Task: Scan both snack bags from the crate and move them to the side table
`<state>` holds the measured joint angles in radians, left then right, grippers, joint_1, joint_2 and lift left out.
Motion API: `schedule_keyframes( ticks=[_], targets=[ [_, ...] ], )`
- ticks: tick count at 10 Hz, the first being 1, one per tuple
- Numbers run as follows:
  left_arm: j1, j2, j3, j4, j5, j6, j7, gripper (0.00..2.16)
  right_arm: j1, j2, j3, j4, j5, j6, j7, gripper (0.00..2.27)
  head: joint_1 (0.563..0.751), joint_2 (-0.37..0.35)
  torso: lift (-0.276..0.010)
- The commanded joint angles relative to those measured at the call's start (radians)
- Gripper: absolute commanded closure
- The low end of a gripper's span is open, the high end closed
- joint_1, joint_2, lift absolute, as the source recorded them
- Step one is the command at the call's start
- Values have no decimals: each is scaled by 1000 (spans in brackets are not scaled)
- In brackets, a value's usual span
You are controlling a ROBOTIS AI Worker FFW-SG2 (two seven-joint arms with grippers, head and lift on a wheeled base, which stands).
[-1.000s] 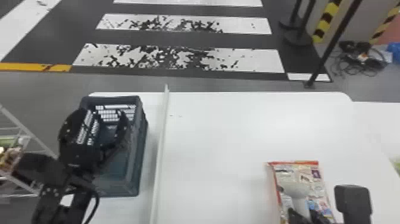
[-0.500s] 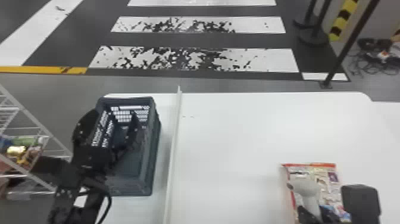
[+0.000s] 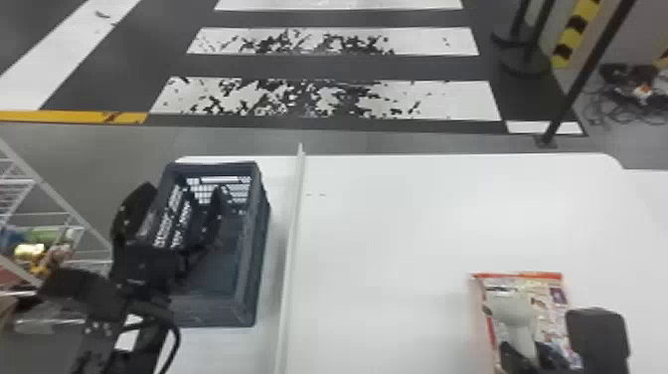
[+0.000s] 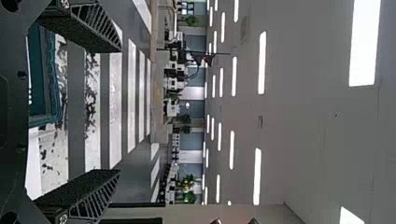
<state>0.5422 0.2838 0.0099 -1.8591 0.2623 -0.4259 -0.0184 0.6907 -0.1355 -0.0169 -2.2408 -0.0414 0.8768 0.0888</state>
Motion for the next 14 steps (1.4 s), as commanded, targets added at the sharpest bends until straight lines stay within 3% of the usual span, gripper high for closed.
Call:
schedule_keyframes(
  ticks=[1, 6, 9, 12, 14],
  targets=[
    [2, 0, 1, -2, 0, -4, 0, 66, -7, -3, 0, 24, 0, -12, 0, 2243, 695, 67, -29],
    [4, -2, 4, -3, 0, -17, 0, 66, -7, -4, -8, 18, -8, -31, 2, 2243, 695, 66, -29],
    [5, -2, 4, -9, 0, -17, -2, 66, -14, -26, -130, -17, -81, -34, 2, 2243, 695, 38, -29],
    [5, -3, -1, -17, -6, -10, -2, 66, -132, -62, -253, 40, -146, 40, 15, 2243, 695, -62, -29],
    [16, -3, 1, -35, -12, 5, 0, 66, -249, -93, -318, 193, -192, 9, 100, 2243, 695, -132, -29]
  ],
)
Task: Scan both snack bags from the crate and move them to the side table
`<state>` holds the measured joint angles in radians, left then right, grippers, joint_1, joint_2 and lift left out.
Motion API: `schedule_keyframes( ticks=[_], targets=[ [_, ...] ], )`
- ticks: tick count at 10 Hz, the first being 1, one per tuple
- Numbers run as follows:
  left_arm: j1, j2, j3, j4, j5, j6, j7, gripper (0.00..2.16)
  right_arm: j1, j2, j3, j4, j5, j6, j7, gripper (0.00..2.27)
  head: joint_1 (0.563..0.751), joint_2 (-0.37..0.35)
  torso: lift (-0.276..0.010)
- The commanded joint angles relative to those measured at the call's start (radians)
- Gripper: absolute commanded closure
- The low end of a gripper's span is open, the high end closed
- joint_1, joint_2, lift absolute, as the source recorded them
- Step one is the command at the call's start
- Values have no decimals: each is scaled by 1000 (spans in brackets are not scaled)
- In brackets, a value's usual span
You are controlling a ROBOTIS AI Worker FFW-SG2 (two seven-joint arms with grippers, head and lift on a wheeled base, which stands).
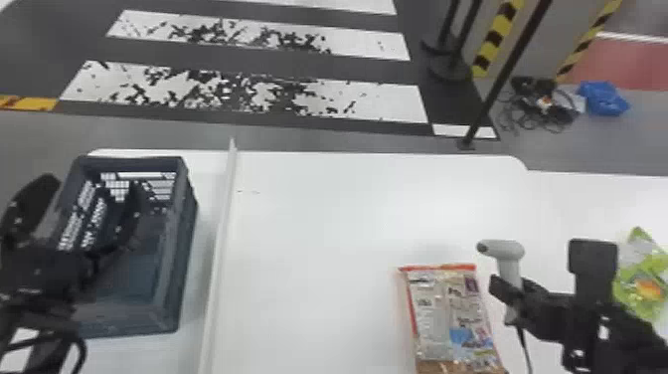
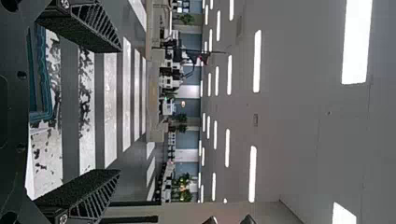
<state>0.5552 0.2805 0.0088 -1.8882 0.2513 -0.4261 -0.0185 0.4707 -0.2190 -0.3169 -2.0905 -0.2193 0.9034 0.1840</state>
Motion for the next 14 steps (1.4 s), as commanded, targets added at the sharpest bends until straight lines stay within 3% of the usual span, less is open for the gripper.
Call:
schedule_keyframes(
  ticks=[1, 8, 11, 13, 14],
  targets=[
    [5, 0, 3, -12, -1, 27, -3, 66, -64, -30, -33, 110, -32, -51, 31, 2243, 695, -152, -29],
    [2, -3, 3, -5, -10, 54, -6, 66, -271, -131, -22, 598, 21, -275, 97, 2243, 695, -267, -29],
    [-3, -6, -3, 0, -14, 54, -9, 66, -308, -142, 9, 713, 54, -346, 138, 2240, 695, -291, -29],
    [-3, -6, -4, 0, -15, 54, -9, 66, -317, -148, 25, 745, 69, -361, 141, 2108, 695, -292, -29],
    [-3, -6, -6, 0, -17, 54, -9, 66, -319, -146, 25, 753, 69, -361, 137, 1659, 695, -294, -29]
  ],
)
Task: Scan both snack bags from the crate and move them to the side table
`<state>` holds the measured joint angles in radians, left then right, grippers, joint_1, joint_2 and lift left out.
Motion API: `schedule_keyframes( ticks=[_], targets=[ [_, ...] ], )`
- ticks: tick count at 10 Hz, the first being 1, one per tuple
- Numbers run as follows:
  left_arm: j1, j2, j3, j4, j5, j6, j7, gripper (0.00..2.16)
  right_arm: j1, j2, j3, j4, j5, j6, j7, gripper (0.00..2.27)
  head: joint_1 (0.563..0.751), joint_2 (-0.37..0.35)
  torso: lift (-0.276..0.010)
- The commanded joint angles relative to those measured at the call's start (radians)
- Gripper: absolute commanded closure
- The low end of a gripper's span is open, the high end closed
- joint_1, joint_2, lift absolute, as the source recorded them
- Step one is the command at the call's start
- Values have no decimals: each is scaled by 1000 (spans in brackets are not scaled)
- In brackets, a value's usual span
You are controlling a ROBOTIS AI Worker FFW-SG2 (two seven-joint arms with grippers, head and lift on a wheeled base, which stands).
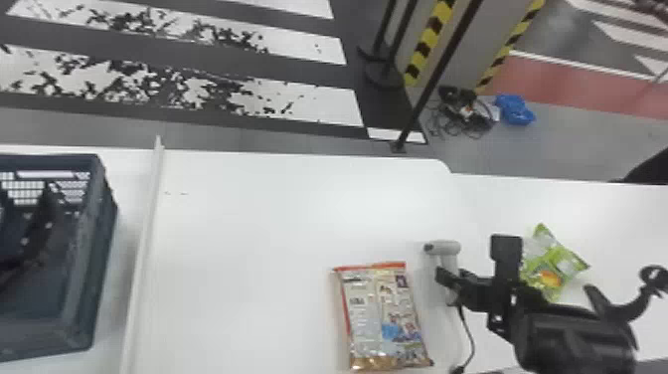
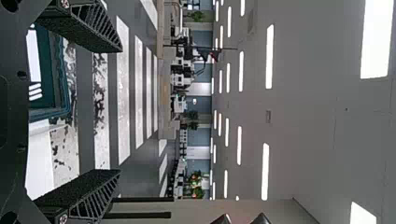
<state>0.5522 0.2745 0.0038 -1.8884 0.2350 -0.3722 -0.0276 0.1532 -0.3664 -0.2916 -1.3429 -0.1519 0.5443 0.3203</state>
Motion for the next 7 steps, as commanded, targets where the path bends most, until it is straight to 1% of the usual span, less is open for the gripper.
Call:
schedule_keyframes(
  ticks=[1, 2, 3, 4, 6, 7],
  targets=[
    [0, 0, -1, -2, -2, 0, 0, 66, 3, 0, 6, -1, 0, -5, -3, 525, 695, -296, -29],
    [0, 0, -1, -3, -2, 0, 0, 66, 17, 3, 5, -21, -2, -20, -12, -2, 695, -297, -29],
    [0, 0, -1, -5, -2, 0, 0, 66, 54, 12, -6, -76, -2, -45, -30, -2, 695, -296, -29],
    [0, 0, -1, -5, -2, 0, 2, 66, 108, 27, -24, -170, -6, -51, -49, -2, 695, -296, -29],
    [0, 0, -1, -9, -2, -3, 2, 66, 207, 90, -54, -361, -28, -51, -60, 53, 695, -285, -29],
    [0, 0, 1, -11, -2, -3, 2, 66, 249, 99, -67, -437, -77, -11, -58, 53, 695, -264, -29]
  ],
)
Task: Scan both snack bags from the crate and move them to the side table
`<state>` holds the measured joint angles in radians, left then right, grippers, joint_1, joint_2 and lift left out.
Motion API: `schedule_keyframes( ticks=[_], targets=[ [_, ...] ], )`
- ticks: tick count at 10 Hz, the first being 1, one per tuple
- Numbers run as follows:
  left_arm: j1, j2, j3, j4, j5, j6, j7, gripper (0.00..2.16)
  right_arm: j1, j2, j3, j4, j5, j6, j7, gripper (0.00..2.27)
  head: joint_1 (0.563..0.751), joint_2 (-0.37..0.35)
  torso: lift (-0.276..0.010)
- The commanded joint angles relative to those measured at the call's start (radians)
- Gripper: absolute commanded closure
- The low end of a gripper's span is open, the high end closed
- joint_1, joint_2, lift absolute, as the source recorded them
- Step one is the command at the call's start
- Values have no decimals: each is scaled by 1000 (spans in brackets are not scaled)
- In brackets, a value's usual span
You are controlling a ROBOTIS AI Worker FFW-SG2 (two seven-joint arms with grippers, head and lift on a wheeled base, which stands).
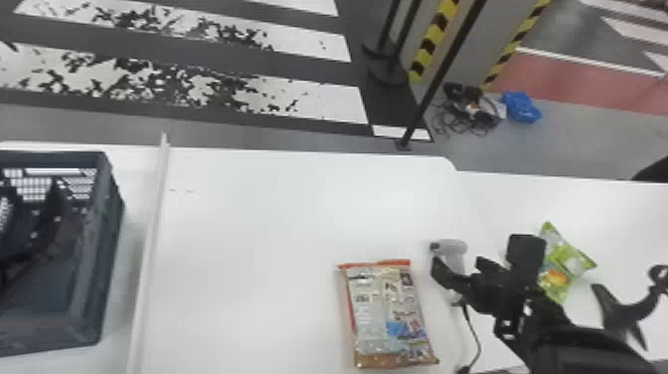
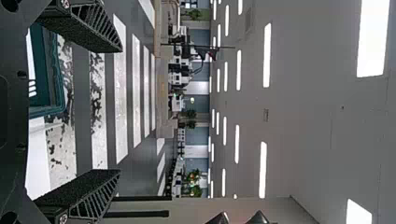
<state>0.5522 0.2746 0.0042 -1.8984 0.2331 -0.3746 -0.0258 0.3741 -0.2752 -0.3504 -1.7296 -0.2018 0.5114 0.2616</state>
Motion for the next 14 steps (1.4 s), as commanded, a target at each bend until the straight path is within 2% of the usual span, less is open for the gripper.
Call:
schedule_keyframes(
  ticks=[1, 3, 4, 6, 9, 11, 14],
  targets=[
    [0, 2, 2, -2, 0, 0, 0, 66, 63, 25, -36, -117, -77, 102, 13, 56, 695, -245, -29],
    [0, 3, 3, 4, 0, 0, 0, 66, 138, 62, -101, -246, -192, 289, 62, 60, 695, -225, -29],
    [5, 3, 5, 4, 0, 0, 1, 66, 149, 62, -111, -275, -231, 393, 67, 60, 695, -207, -29],
    [5, 0, 5, 9, 0, -3, 0, 66, 155, 60, -136, -286, -260, 506, 102, 60, 695, -174, -29],
    [9, 2, 5, 13, 0, -10, 0, 66, 131, 56, -139, -228, -257, 540, 156, 56, 695, -162, -29],
    [9, 0, 3, 13, 0, -10, -2, 66, 88, 45, -147, -130, -260, 534, 252, 56, 695, -150, -29],
    [11, 0, 2, 13, 0, -10, -2, 66, 46, 21, -144, -45, -257, 525, 317, 56, 695, -151, -29]
  ],
)
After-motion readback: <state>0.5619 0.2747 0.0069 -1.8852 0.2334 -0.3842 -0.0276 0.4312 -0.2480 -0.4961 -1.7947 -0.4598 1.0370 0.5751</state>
